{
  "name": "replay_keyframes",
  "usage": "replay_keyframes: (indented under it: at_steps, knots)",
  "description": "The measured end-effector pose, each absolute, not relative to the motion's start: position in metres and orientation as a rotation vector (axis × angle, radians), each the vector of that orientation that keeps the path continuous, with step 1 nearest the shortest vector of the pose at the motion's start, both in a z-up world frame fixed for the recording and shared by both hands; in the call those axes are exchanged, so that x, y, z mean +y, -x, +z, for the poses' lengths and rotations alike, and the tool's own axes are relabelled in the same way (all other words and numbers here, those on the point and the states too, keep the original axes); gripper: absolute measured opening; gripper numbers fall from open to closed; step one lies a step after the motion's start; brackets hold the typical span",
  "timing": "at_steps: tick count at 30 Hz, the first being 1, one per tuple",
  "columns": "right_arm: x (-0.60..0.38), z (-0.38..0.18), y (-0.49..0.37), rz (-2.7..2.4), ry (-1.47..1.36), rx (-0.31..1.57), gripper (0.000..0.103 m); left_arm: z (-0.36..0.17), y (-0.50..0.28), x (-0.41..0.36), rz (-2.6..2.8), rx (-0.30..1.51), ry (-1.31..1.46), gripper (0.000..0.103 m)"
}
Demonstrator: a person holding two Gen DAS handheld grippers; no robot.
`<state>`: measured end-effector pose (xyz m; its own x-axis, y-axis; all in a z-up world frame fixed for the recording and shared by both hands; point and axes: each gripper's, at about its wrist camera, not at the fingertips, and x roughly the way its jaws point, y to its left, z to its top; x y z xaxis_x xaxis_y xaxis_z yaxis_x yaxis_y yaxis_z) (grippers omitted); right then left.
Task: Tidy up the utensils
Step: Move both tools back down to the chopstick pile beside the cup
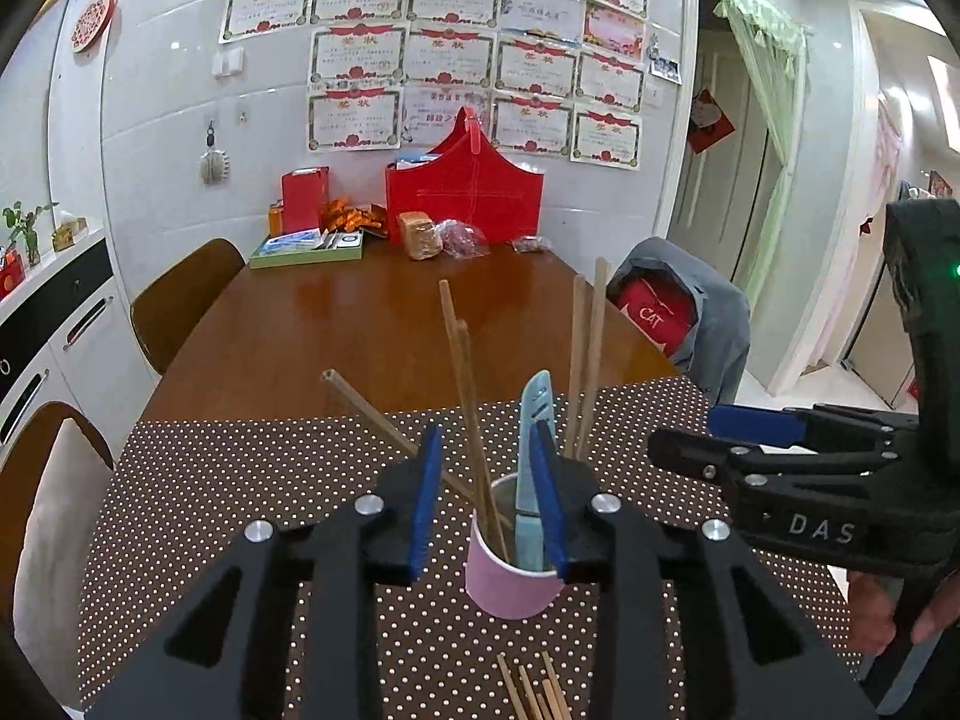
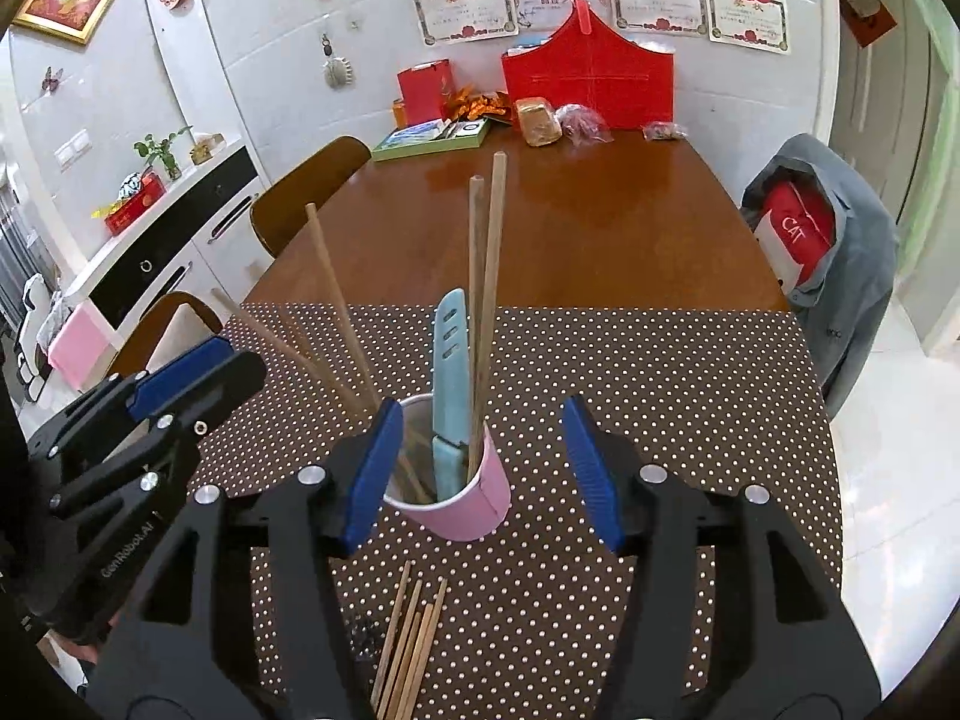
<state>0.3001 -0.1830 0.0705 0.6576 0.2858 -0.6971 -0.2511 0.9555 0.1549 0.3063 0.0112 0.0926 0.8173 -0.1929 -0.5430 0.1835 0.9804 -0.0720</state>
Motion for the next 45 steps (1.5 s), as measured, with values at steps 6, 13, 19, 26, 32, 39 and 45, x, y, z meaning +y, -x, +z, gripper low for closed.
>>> replay_keyframes:
  at_steps: [6,13,19,26,32,39,45]
  knots:
    - [-0.182,0.071,-0.282,0.307,-0.035,0.795,0.059,0.09,-0.291,0.013,-0.204,0.582,0.022,0.037]
    - [-0.178,0.049,-0.264,0.323,-0.007,0.865,0.061,0.072,-0.274,0.017,-0.207,0.618,0.031,0.042]
    - [-0.171,0.018,-0.255,0.338,0.032,0.961,0.062,0.042,-0.264,0.021,-0.203,0.683,0.026,0.043]
    - [-0.166,-0.028,-0.255,0.339,0.034,1.08,0.063,0.003,-0.262,0.033,-0.168,0.781,0.037,0.052]
    - [-0.158,-0.062,-0.259,0.328,0.051,1.164,0.063,-0.026,-0.261,0.043,-0.15,0.847,0.051,0.054]
    - [-0.143,-0.095,-0.263,0.302,0.118,1.238,0.064,-0.052,-0.263,0.049,-0.14,0.904,0.054,0.055]
    - [-0.129,-0.112,-0.268,0.27,0.162,1.252,0.065,-0.062,-0.262,0.049,-0.148,0.93,0.052,0.055]
